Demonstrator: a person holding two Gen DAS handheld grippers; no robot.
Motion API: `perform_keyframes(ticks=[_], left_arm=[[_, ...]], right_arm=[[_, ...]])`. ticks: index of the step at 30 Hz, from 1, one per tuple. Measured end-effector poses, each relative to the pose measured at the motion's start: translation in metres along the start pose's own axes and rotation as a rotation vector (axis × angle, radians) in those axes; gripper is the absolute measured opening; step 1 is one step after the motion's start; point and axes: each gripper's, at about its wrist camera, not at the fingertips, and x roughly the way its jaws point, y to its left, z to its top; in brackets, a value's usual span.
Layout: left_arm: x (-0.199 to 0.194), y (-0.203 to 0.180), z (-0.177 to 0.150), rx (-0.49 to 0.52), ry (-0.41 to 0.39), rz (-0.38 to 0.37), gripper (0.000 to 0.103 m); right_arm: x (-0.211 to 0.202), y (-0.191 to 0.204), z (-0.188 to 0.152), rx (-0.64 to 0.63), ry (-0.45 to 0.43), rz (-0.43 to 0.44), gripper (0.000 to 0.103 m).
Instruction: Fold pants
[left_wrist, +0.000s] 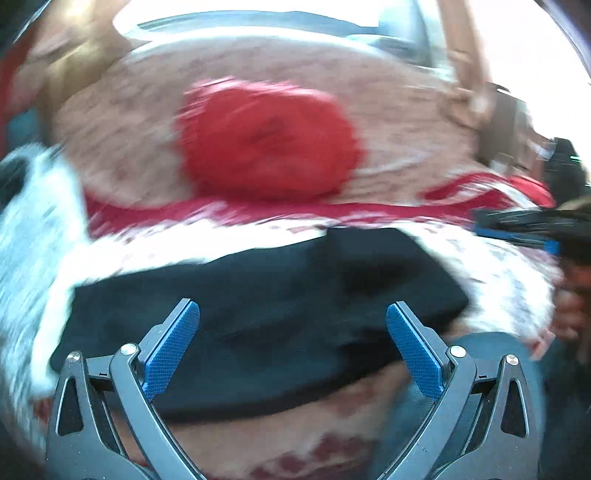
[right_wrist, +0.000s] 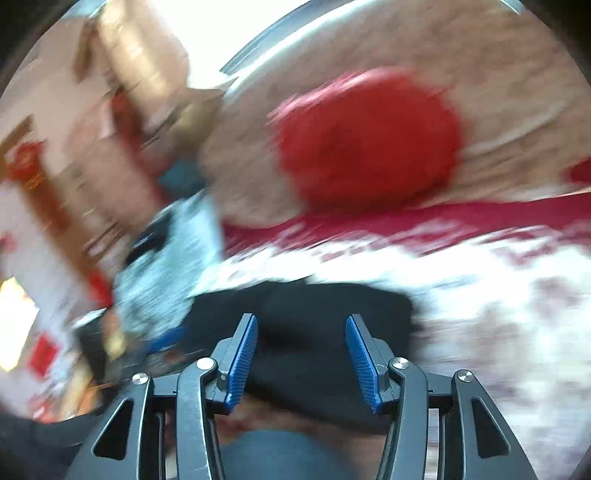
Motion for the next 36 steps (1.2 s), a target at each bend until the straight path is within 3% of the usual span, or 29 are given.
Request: perform_keyframes(ticks=[1,3,4,5,6,7,8,10,12,14,17,20,25,27,28,30,31,32,33,36], left_arm=[[0.001,-0.007,0.003,0.020,-0.004,-0.031,0.102],[0.009,-0.021,0.011,0.042,0.002,-0.115,0.092],[0.018,-0.026,0.015,0.034,0.030,-0.163,0.076],[0.024,-0.027,0.018,0.028,0.051,-0.186,0.052],[0.033,-0.029,0.019,0.022,0.087,-0.208,0.039],[0.043,-0.028,0.019,0.016,0.121,-0.220,0.019],[0.051,-0.026,0.018,0.010,0.149,-0.218,0.013],[0.065,-0.020,0.011,-0.004,0.203,-0.194,0.012],[0.076,-0.011,-0.005,-0.011,0.258,-0.125,0.007],[0.071,0.001,-0.016,-0.055,0.239,-0.137,0.006],[0.064,-0.004,-0.021,-0.047,0.230,-0.115,0.006],[0.063,-0.007,-0.012,-0.044,0.210,-0.104,0.005],[0.060,-0.012,0.031,-0.043,0.126,-0.119,0.005],[0.076,-0.010,0.047,-0.060,0.131,-0.074,0.005],[0.084,-0.006,0.049,-0.078,0.143,-0.054,0.005],[0.118,0.009,0.041,-0.157,0.273,0.005,0.006],[0.127,0.017,0.034,-0.197,0.302,0.007,0.007],[0.126,0.021,0.031,-0.207,0.282,0.002,0.007],[0.124,0.021,0.030,-0.199,0.280,0.004,0.007],[0.121,0.019,0.029,-0.175,0.275,0.015,0.007]], right_arm=[[-0.003,-0.007,-0.003,0.012,0.008,-0.021,0.034],[-0.002,-0.012,-0.009,0.011,0.042,-0.005,0.021],[-0.001,-0.010,-0.012,-0.006,0.053,0.010,0.018],[0.001,-0.007,-0.014,-0.022,0.067,0.025,0.014],[0.004,-0.003,-0.017,-0.037,0.081,0.043,0.012],[0.008,0.000,-0.020,-0.050,0.099,0.054,0.011],[0.014,0.001,-0.021,-0.059,0.119,0.054,0.010],[0.028,-0.001,-0.025,-0.059,0.171,0.017,0.010],[0.044,-0.007,-0.032,-0.055,0.229,-0.031,0.010],[0.059,-0.007,-0.040,-0.066,0.282,-0.041,0.009],[0.062,-0.003,-0.040,-0.091,0.278,-0.057,0.009],[0.055,-0.010,-0.037,-0.044,0.263,-0.015,0.009],[0.026,-0.018,-0.014,-0.012,0.086,0.001,0.009],[0.028,-0.021,-0.006,0.000,0.047,0.007,0.009],[0.036,-0.022,-0.003,0.000,0.052,0.013,0.009],[0.063,-0.024,-0.005,-0.004,0.132,-0.006,0.009],[0.076,-0.024,-0.009,-0.004,0.179,-0.021,0.009],[0.088,-0.025,-0.015,-0.002,0.217,-0.028,0.010],[0.087,-0.024,-0.016,-0.003,0.184,-0.026,0.009],[0.083,-0.024,-0.012,0.020,0.207,-0.022,0.010]])
